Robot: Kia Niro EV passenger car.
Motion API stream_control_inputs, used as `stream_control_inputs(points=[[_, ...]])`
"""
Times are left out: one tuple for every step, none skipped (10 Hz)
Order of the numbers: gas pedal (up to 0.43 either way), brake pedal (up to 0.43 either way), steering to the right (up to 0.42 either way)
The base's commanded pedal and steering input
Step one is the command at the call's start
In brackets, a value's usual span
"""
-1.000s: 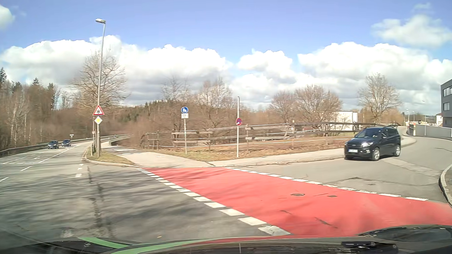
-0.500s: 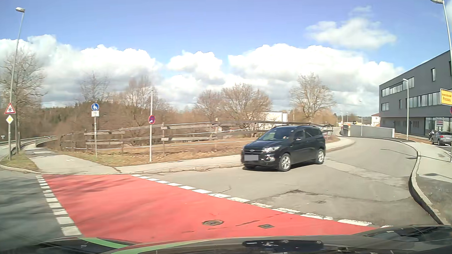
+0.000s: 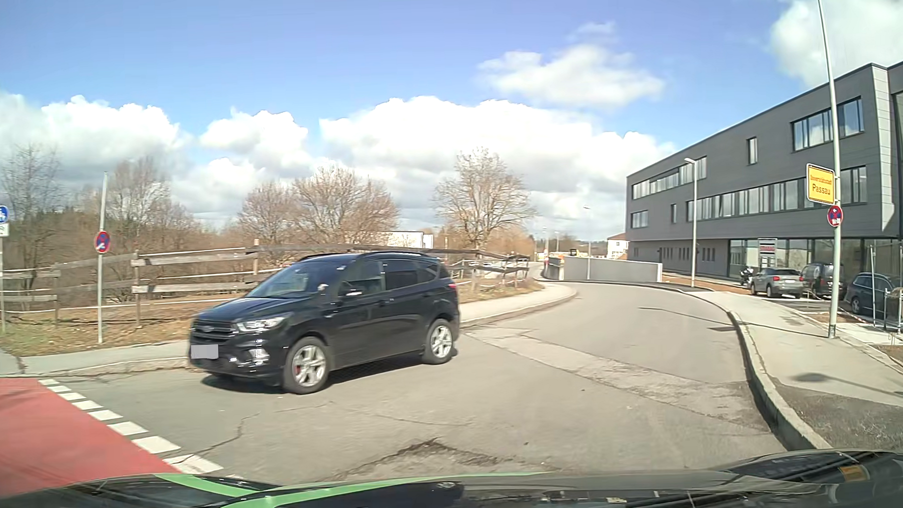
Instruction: Follow the waypoints while adhering to traffic rules and regulations
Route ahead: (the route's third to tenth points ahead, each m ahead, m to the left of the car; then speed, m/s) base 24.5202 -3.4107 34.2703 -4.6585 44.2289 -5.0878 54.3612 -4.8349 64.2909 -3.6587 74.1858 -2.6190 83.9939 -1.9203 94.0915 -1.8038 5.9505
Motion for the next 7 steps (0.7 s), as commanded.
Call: stream_control_inputs(points=[[0.189, 0.000, 0.266], [0.189, 0.000, 0.235], [0.209, 0.000, 0.219], [0.220, 0.000, 0.200], [0.240, 0.000, 0.182], [0.240, 0.000, 0.171], [0.240, 0.000, 0.154]])
